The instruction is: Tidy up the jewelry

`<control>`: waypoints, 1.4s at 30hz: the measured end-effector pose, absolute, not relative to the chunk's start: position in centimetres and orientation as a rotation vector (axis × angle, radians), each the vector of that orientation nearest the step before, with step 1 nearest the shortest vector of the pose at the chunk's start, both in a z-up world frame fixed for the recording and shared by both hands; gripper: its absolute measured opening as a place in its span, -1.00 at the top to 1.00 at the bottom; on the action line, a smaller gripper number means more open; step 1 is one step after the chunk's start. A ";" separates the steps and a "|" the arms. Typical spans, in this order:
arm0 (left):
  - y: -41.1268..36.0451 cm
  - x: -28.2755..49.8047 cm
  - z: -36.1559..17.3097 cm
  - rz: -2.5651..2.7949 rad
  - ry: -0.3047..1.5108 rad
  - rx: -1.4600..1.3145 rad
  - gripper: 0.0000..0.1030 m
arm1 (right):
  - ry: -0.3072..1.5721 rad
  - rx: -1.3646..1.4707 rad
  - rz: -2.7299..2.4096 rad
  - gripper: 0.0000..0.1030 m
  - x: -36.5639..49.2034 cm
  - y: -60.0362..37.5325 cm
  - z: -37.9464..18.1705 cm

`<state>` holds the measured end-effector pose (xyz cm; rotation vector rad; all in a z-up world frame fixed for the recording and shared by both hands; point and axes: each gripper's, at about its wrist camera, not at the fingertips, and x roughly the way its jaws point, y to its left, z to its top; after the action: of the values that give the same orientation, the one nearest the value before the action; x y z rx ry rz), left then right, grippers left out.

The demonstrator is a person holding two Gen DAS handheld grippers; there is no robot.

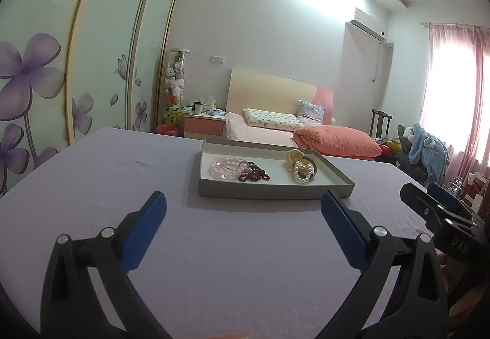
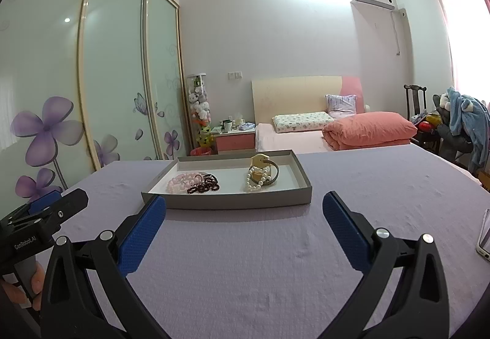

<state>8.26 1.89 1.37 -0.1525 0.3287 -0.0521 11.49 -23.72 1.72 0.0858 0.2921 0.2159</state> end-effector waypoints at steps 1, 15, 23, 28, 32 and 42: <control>1.9 8.3 1.4 -0.052 0.329 -0.153 -0.92 | 0.293 0.086 0.216 -0.97 11.5 -23.7 1.7; 1.4 8.7 1.2 -0.059 0.343 -0.153 -0.91 | 0.307 0.096 0.215 -0.97 11.5 -23.9 1.6; 1.3 8.8 1.0 -0.062 0.346 -0.153 -0.91 | 0.312 0.098 0.218 -0.97 11.6 -23.9 1.5; 1.2 8.6 0.9 -0.066 0.350 -0.152 -0.92 | 0.314 0.099 0.221 -0.97 11.6 -23.8 1.4; 1.2 8.6 0.9 -0.068 0.350 -0.152 -0.92 | 0.315 0.099 0.222 -0.97 11.7 -23.8 1.4; 1.0 8.5 0.8 -0.069 0.350 -0.150 -0.92 | 0.320 0.101 0.223 -0.97 11.5 -23.4 1.2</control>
<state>8.51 1.04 0.81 -0.1496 0.3498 -0.0693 11.54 -23.42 1.18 0.1008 0.3198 0.2232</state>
